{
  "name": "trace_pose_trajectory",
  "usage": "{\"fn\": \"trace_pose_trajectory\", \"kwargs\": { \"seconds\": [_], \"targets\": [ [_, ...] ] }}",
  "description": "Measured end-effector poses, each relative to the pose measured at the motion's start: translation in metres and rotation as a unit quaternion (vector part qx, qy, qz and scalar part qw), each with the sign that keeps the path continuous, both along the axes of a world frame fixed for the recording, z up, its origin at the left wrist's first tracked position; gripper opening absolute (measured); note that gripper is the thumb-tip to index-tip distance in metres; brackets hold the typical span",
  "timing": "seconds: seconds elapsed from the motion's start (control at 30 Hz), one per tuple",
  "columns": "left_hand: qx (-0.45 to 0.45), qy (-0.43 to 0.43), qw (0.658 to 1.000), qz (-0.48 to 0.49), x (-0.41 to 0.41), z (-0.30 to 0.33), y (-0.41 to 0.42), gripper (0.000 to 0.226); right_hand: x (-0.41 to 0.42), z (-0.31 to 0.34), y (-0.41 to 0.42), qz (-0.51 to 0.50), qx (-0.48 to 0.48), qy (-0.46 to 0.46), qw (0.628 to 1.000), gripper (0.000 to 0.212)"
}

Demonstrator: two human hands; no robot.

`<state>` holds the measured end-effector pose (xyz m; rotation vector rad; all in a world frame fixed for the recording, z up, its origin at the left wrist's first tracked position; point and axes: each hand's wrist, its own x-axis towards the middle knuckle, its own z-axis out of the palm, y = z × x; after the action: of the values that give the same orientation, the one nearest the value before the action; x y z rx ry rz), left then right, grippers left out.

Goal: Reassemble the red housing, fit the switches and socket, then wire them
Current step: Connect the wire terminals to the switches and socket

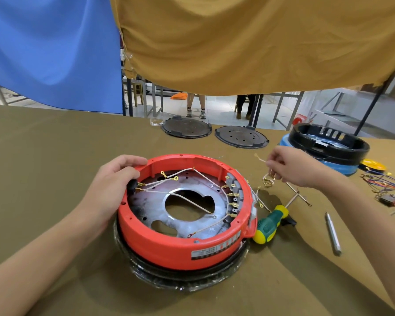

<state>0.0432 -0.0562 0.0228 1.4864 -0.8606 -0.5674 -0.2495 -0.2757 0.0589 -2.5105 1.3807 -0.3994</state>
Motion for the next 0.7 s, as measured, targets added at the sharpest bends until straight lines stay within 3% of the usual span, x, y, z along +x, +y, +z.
{"fn": "trace_pose_trajectory", "kwargs": {
  "seconds": [0.17,0.3,0.43,0.6,0.7],
  "targets": [
    [0.001,0.0,1.0,-0.005,0.001,-0.001,0.0,0.035,0.009,0.003,0.01,0.031,-0.018,-0.097,0.995,0.008],
    [0.001,-0.001,1.0,-0.005,0.001,0.0,0.0,0.034,0.02,0.009,0.022,0.074,0.058,-0.205,0.974,0.008],
    [0.004,-0.006,1.0,-0.004,0.0,0.0,0.001,0.032,0.026,0.015,0.036,0.143,0.167,-0.274,0.936,0.014],
    [0.022,-0.061,0.998,-0.009,0.001,0.005,0.001,0.029,0.036,0.03,0.055,0.182,0.28,-0.398,0.854,0.029],
    [0.024,-0.119,0.992,-0.021,0.003,0.011,0.003,0.026,0.047,0.031,0.069,0.197,0.24,-0.398,0.863,0.027]
  ]
}}
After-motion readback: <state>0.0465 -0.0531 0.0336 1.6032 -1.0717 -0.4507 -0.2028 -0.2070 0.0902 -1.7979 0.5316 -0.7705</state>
